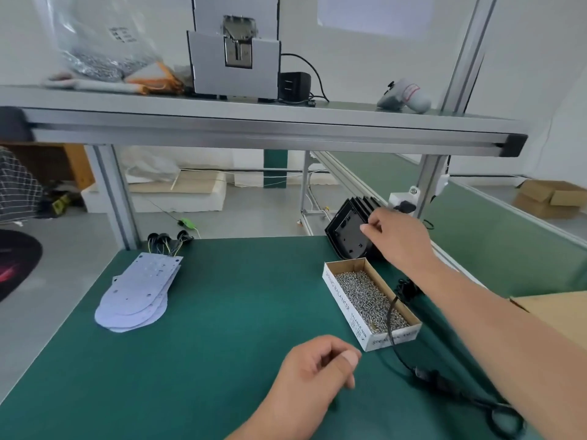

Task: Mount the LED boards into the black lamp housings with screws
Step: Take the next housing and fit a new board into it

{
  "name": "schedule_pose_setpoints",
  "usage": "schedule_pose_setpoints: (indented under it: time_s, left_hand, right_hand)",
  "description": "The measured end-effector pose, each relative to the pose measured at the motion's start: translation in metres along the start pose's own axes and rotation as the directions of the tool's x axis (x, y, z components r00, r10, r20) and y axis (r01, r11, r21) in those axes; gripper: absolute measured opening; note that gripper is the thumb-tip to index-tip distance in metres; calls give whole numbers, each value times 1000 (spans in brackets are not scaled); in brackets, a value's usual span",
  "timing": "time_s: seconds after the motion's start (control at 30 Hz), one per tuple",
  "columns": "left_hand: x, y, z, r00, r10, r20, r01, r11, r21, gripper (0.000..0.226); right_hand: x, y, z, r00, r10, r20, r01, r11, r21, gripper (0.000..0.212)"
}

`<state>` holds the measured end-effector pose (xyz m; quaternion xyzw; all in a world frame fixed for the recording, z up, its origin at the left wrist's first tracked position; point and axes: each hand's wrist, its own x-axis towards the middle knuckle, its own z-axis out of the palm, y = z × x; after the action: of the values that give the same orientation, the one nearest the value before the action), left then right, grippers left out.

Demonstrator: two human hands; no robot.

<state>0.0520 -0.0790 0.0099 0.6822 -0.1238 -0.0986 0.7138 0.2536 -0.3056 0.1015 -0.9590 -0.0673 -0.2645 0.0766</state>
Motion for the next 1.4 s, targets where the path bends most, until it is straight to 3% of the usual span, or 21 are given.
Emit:
schedule_pose_setpoints:
  time_s: [0.3,0.47,0.6,0.8,0.9,0.97,1.03,1.13,1.23,1.33,1.4]
  left_hand:
    - [-3,8,0,1000,-16,3,17,999,-27,21]
    - [-4,8,-2,1000,-12,12,13,999,-35,22]
    - [-5,9,-2,1000,-19,11,19,999,-48,26]
    - [-1,3,-2,1000,-16,5,16,998,-64,31]
    - [2,1,-1,1000,-18,-21,16,996,-88,27]
    - [1,3,-1,995,-4,-101,-4,997,-83,29]
    - [1,6,-5,960,29,-279,-42,998,-39,32]
    - [5,7,-24,804,70,-590,-63,997,32,17]
    - [12,6,-45,680,25,-733,-32,999,5,11]
    - [14,3,-57,735,-12,-677,54,998,41,28]
    - [15,1,-59,781,-21,-624,103,990,96,27]
  right_hand:
    - [56,6,22,974,-37,224,127,907,-401,40]
    - [67,-4,21,927,20,375,169,869,-465,34]
    - [69,-7,17,919,-12,394,203,871,-447,32]
    - [68,-4,3,970,-56,236,122,954,-274,22]
    - [49,-15,-8,994,-57,94,63,996,-67,26]
    - [27,-24,-15,996,-44,75,38,996,83,27]
    - [-3,-34,-20,995,-36,98,17,983,183,26]
    - [-61,-50,-29,984,-26,178,-26,958,287,22]
    - [-118,-64,-34,957,-42,287,-71,926,372,15]
    - [-164,-74,-39,924,-39,380,-145,884,445,19]
    - [-184,-78,-42,880,-75,469,-175,868,466,21]
